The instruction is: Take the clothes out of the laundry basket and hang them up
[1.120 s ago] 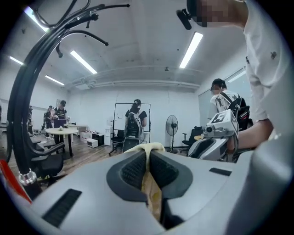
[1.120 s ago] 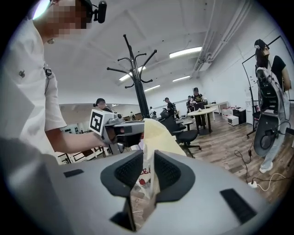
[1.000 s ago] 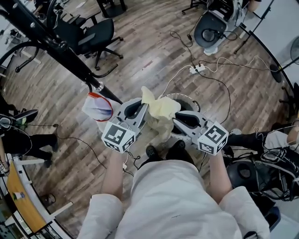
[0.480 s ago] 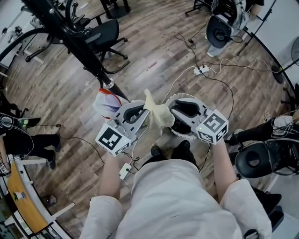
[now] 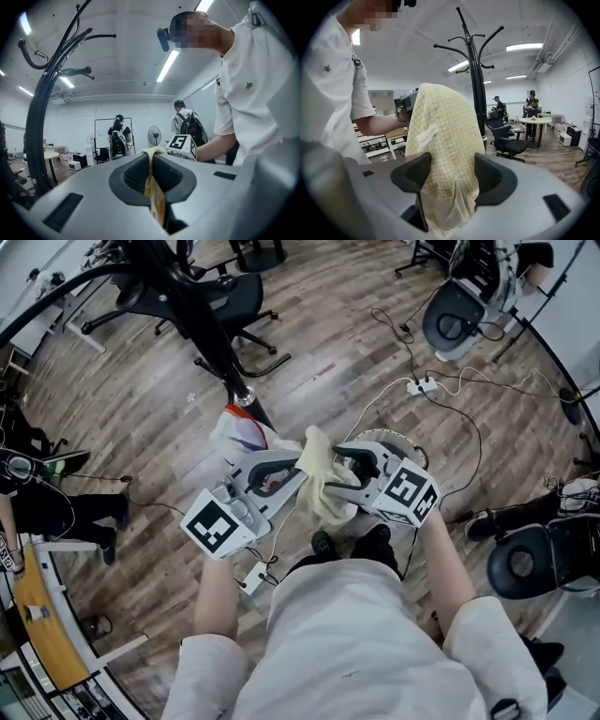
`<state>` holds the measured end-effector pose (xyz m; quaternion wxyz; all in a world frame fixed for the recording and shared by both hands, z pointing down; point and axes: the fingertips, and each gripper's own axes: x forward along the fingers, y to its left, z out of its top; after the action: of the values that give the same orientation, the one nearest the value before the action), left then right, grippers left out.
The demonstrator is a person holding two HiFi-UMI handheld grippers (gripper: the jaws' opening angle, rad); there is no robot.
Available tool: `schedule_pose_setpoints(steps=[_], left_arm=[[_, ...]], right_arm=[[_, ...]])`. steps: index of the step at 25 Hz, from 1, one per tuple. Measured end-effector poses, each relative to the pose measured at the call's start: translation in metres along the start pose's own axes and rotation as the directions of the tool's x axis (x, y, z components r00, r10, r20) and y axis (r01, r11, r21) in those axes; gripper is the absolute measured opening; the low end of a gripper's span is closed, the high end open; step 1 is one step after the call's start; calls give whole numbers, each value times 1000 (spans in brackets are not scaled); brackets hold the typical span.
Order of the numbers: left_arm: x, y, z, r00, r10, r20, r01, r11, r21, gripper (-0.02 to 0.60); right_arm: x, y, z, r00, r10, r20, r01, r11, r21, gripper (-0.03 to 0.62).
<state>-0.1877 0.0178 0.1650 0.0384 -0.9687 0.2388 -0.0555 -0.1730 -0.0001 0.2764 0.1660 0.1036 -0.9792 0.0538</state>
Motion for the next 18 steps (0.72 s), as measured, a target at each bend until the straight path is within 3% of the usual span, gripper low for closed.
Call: schedule_pose_setpoints(steps=[6, 9, 18], left_arm=[[-11, -4, 1, 1000, 19, 2, -19, 1000, 10, 29], [-17, 1, 4, 998, 56, 9, -56, 998, 1, 29], [-35, 13, 2, 986, 168, 8, -168, 985, 31, 29]], right_arm=[[20, 19, 7, 995, 91, 38, -91, 996, 1, 255], [23, 21, 11, 994, 105, 41, -104, 994, -34, 187], [15, 13, 15, 1000, 25, -5, -26, 984, -175, 59]])
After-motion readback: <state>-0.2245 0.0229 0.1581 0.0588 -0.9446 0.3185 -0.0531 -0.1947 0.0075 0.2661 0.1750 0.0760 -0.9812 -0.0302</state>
